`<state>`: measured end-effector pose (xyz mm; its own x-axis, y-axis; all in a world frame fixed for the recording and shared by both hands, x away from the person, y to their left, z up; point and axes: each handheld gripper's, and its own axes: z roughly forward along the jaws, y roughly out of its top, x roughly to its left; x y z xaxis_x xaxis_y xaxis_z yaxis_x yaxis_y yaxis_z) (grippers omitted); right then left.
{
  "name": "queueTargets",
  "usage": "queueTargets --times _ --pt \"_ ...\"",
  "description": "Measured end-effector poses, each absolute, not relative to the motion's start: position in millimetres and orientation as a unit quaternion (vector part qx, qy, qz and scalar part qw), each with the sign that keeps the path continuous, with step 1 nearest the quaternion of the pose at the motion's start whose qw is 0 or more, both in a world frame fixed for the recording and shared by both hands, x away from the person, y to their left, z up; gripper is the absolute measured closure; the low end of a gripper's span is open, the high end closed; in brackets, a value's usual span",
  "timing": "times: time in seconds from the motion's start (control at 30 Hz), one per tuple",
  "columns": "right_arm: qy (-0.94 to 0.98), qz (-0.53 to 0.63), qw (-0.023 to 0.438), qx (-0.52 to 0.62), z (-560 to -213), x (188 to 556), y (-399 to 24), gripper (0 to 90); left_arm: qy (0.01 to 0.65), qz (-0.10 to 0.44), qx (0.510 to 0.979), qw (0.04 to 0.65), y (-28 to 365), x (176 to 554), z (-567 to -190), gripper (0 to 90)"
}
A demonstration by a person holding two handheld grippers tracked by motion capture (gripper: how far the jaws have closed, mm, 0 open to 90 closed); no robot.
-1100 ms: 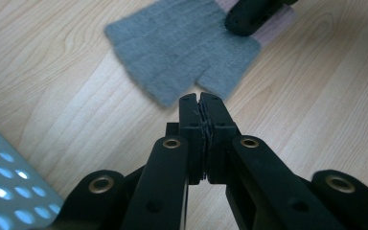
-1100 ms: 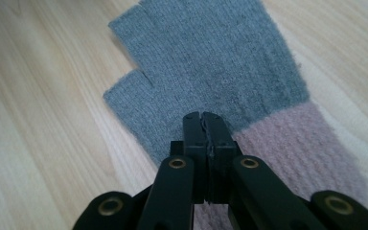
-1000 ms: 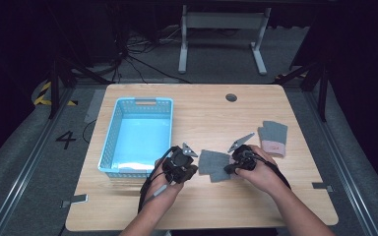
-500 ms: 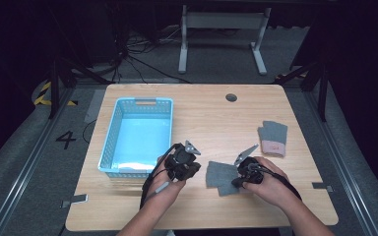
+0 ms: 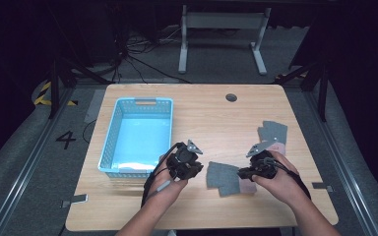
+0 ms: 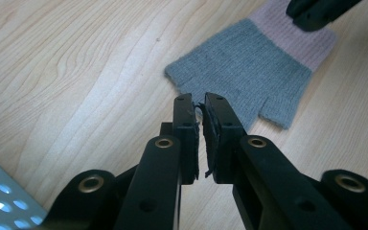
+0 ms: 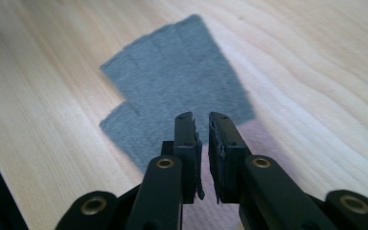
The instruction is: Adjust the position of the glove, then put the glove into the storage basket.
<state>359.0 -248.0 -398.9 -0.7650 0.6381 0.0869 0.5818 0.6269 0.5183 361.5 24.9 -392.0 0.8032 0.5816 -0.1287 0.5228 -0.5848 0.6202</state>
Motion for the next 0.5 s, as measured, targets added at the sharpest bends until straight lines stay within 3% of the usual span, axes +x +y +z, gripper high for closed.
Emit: queueTargets --times 0.5 --pt "0.869 0.293 0.075 0.391 -385.9 367.7 -276.7 78.2 0.312 0.04 0.888 0.335 26.5 361.2 -392.0 81.1"
